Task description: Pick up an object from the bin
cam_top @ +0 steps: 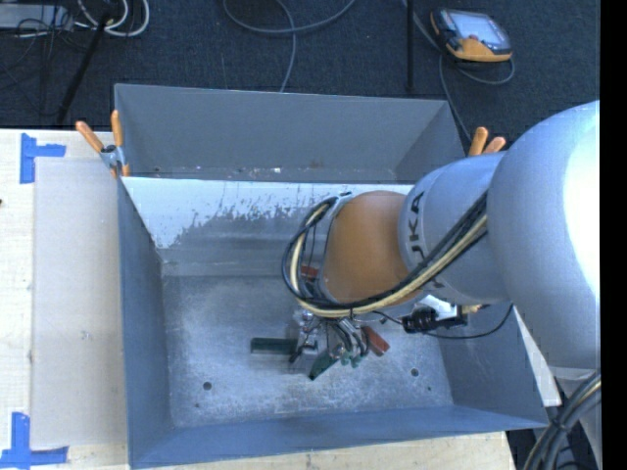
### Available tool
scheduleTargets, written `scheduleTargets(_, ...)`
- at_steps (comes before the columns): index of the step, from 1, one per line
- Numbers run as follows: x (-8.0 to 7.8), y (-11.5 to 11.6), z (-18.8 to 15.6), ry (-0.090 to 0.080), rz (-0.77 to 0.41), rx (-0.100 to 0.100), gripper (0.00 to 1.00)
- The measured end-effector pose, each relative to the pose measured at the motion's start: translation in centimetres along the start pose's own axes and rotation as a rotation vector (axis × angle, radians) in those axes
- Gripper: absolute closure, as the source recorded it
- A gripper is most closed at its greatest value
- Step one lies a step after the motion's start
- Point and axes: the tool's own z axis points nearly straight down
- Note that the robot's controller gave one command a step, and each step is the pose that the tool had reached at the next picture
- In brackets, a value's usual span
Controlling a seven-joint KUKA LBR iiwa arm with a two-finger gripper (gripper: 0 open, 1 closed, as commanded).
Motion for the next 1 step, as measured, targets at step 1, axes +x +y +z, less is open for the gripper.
scheduleTargets(1, 0.0, 0.03, -1.69, 0.0, 0.003, 0.0, 1.0)
